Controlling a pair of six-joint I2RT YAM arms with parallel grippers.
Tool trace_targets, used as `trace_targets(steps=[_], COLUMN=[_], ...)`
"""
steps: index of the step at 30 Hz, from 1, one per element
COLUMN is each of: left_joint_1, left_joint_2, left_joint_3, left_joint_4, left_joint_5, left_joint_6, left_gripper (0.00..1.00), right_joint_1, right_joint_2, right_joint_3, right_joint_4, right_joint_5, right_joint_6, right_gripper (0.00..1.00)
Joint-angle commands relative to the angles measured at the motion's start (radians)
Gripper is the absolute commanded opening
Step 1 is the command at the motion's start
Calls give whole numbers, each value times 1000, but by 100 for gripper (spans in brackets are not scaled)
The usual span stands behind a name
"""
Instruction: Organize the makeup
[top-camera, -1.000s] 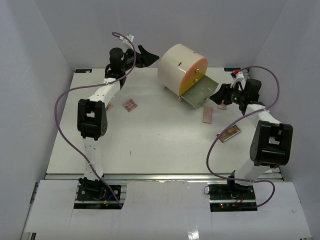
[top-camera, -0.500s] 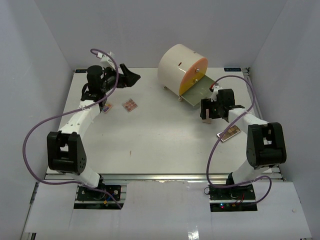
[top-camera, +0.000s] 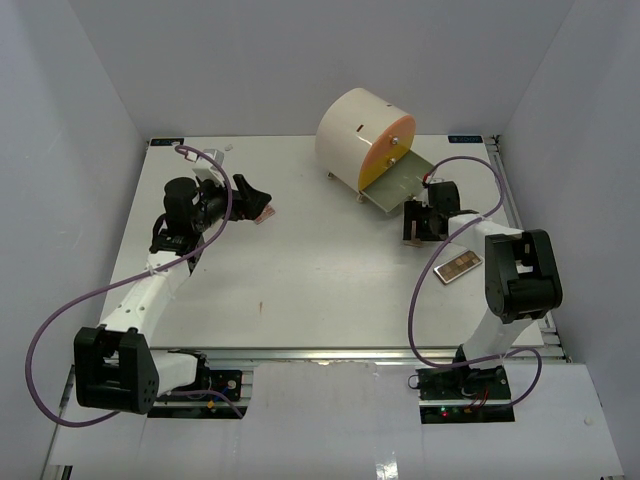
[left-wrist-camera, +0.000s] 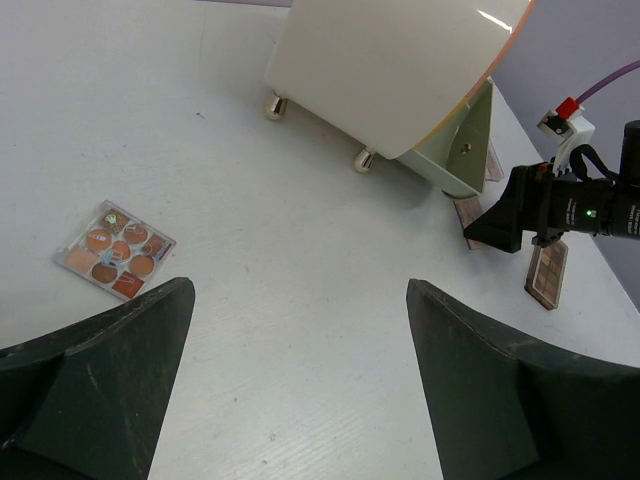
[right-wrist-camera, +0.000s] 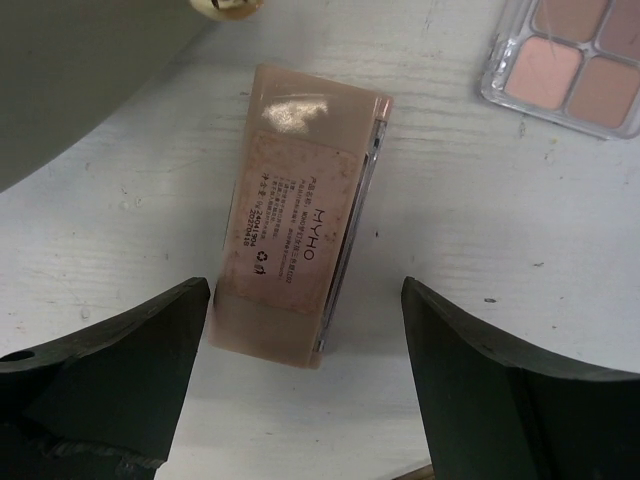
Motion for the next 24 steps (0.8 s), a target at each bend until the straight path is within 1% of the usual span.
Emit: trace_targets(steps=[1,6,9,12,20,22,23,24], left_joint_1=[-1,0,-1,-1,-2,-2,-2,-2], left_joint_2=[-28,-32,-32,-33,-44,-45,-47,-50], left_joint_3=[-4,-3,-3,-4,-5,-5,-5,-6], left_joint_4=[-12,-12,-14,-16,-16,-18,-18,-17], left_joint_5=[-3,-1,-1,0,-2,-2,-2,-2], left_joint_6=[27,26,26,25,25,27,27,26], left_gripper=[98,98,98,98,98,98,98,98], right_joint_1=[5,5,5,5,1,-7,-9,-15], right_joint_2=[23,40,63,74,40,23,14,-6], right_joint_3=[40,51,51,47,13,0,-2,-9], right_joint_4=[31,46,46,46,59,61,61,60], right_joint_5=[11,21,39,43,75,58,50,39], right_joint_6=[31,51,54,48,15,7,6,3], right_gripper=[84,83,80,74,49,39,37,33])
